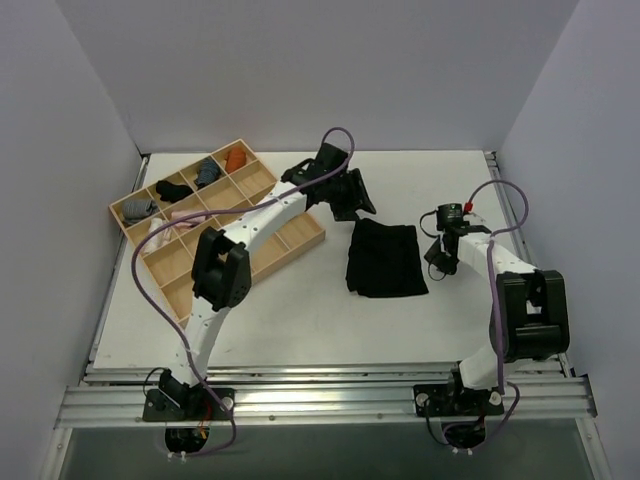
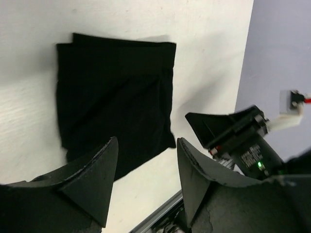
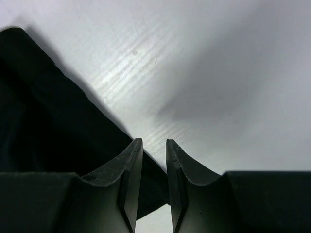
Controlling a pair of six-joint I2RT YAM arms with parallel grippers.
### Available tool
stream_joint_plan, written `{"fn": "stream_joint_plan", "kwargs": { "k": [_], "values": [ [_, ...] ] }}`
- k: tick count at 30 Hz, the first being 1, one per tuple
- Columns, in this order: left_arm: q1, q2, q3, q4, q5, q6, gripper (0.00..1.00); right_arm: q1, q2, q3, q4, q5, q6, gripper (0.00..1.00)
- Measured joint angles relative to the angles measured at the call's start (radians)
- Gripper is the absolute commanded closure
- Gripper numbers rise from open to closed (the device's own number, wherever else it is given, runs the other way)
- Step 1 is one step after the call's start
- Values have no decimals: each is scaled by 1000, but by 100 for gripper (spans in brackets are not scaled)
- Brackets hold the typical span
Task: Roll the underwear
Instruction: Fold the underwear
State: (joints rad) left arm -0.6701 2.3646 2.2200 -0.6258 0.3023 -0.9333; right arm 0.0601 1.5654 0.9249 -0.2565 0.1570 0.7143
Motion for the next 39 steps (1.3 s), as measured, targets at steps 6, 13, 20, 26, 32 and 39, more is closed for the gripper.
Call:
{"fn": "stream_joint_plan", "kwargs": {
  "k": [6,13,20,26,32,39],
  "values": [
    [5,-223,-190,-80,-65,146,40,20,2,-117,51,-37,20,78],
    [-7,-434,-547,-72,-95,217,40,164,-60,-211,146,-32,124,78],
    [-14,-576,-749,-72,-120,257,40,477,-94,-234,129,-23,307,78],
    [-80,-605,-748,-63,-168,298,40,441,-269,-206,-55,-2,372,76],
    [-163,-597,-740,-44,-216,359,40,155,-338,-95,-62,-53,323,67],
    [-195,-467,-625,-16,-261,485,40,60,-48,57,40,-176,236,61]
  ]
}}
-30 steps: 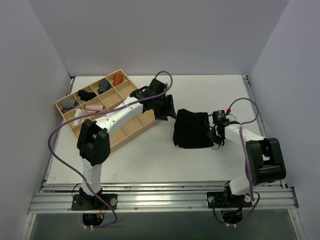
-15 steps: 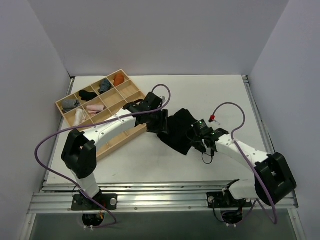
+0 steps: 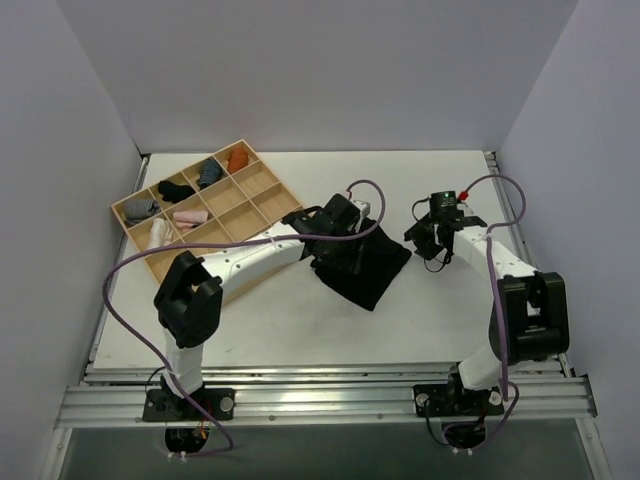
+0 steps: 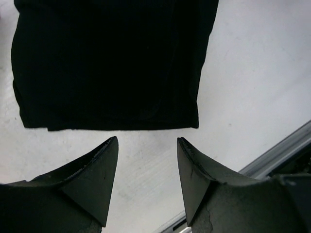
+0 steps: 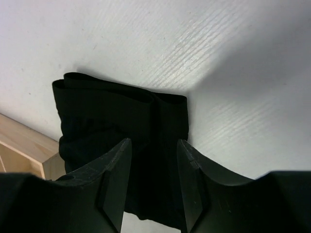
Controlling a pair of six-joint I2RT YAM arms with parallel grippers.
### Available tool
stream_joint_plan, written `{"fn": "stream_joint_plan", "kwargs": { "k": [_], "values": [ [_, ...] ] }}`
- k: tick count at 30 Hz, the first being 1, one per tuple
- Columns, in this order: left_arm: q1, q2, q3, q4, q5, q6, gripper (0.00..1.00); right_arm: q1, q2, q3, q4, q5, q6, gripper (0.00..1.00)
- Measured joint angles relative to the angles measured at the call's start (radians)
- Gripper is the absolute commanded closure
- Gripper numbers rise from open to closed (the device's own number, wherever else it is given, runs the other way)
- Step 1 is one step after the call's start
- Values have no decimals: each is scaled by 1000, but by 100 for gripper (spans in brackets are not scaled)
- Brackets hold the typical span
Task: Roll the underwear
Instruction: Fold the underwear
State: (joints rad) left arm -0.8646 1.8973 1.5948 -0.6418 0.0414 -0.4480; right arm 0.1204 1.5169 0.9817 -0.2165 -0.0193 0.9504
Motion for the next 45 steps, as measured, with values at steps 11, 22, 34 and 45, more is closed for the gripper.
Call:
{"fn": "stream_joint_plan", "kwargs": {
  "k": [11,22,34,45],
  "values": [
    [0,145,44,24,40,110,41,39,180,46,84,-49,-14,63],
    [0,210,92,47,57,116,43,58,312,115,121,-56,-44,67],
    [0,217,91,77,62,85,48,58,334,121,141,-56,-63,98],
    [-11,230,53,110,52,35,45,58,279,59,132,-48,-46,100]
  ]
}}
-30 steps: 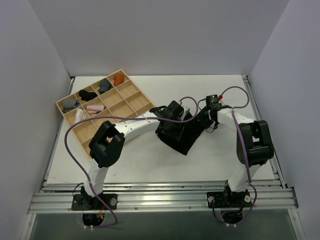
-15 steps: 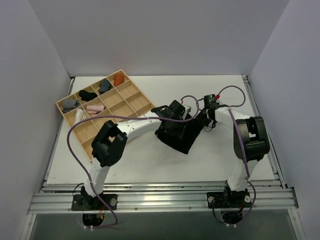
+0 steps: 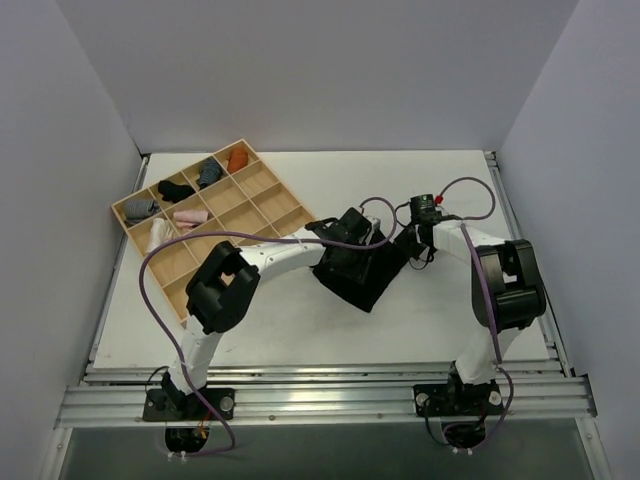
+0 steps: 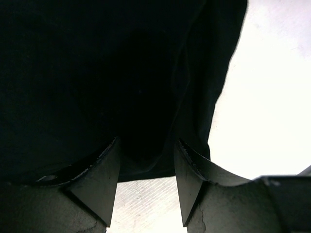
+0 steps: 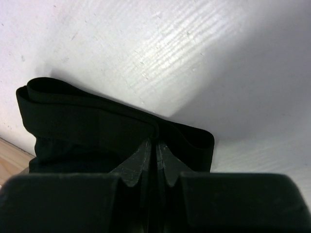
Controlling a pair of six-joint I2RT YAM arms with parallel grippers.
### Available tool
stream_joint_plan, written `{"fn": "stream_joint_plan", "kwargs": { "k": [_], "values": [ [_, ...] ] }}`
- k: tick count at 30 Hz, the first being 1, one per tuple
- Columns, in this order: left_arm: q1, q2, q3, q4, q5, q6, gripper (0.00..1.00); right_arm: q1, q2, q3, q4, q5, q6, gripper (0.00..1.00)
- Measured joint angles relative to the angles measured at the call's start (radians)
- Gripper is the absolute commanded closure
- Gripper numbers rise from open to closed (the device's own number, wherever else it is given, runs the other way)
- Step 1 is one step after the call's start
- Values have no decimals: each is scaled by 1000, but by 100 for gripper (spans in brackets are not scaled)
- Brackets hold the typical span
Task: Roll the underwear
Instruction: Fold the underwear
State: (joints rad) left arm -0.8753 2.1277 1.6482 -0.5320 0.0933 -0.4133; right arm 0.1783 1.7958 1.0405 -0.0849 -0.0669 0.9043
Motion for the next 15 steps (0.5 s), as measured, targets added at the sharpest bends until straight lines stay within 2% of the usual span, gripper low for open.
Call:
{"fn": "stream_joint_plan", "kwargs": {
  "k": [3,4,7,11,15],
  "values": [
    [-8,0,-21,10,-13,-15,51,0,-29,-32,-2,0,8,100],
    [-9,0,-26,11,-16,-21,62,0,-36,-39,-3,0,10,100],
    [-14,0,-33,13,-24,-34,82,0,-47,-49,-3,0,10,100],
    [-19,0,-33,9,-53,-38,95,0,-55,-49,-3,0,1,100],
    [-21,-11,-32,-21,-92,-31,98,0,-57,-14,-31,0,-21,100]
  ]
}}
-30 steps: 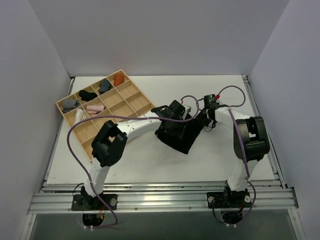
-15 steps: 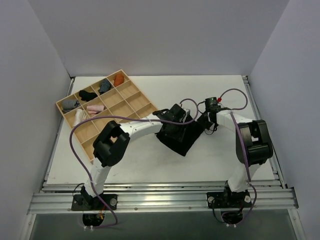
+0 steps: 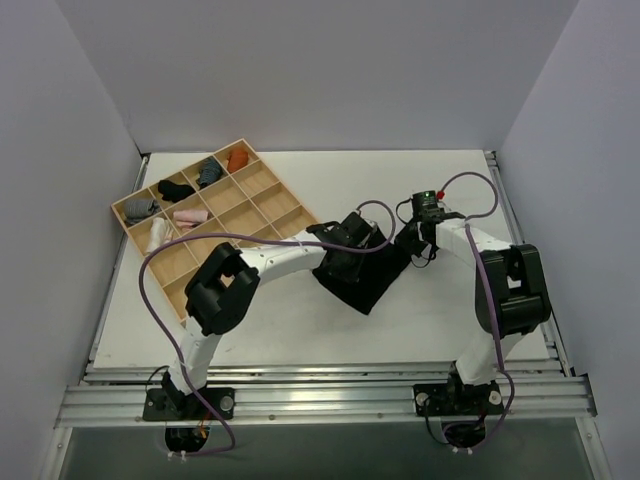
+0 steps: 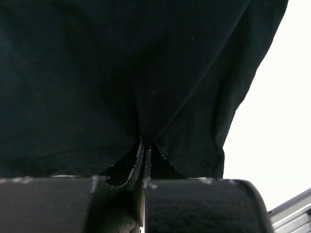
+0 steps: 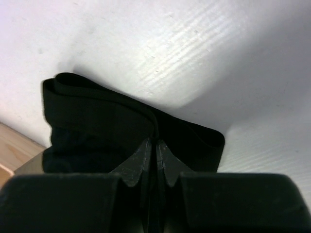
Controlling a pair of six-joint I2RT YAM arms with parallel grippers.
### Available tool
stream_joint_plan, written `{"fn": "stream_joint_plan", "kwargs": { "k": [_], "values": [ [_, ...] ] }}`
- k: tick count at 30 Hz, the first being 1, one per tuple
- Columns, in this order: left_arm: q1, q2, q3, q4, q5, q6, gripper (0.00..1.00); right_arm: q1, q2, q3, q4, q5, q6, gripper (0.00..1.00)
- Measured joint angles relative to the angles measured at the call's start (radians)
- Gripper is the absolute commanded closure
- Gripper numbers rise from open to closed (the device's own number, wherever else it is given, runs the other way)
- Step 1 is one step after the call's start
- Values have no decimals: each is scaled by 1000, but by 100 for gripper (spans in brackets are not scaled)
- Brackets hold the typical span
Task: Roll the underwear
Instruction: Fold the underwear
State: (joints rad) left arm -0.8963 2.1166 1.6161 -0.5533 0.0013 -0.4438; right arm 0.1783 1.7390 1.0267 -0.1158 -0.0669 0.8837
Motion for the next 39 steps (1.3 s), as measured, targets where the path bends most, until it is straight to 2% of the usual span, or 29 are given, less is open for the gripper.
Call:
{"fn": "stream_joint_plan", "kwargs": {
  "k": [7,19,25,39],
  "values": [
    [0,-70,13,-55,-50,10,98,5,-14,103,-26,-1,-26,100],
    [-5,-151,65,-83,-56,10,98,7,-95,148,-86,5,-37,100],
    [-35,-153,53,-80,-30,-11,97,-8,-179,43,-72,15,-48,100],
    [-126,-102,-3,-33,42,-59,90,-48,-183,-136,-54,54,-93,100]
  ]
}}
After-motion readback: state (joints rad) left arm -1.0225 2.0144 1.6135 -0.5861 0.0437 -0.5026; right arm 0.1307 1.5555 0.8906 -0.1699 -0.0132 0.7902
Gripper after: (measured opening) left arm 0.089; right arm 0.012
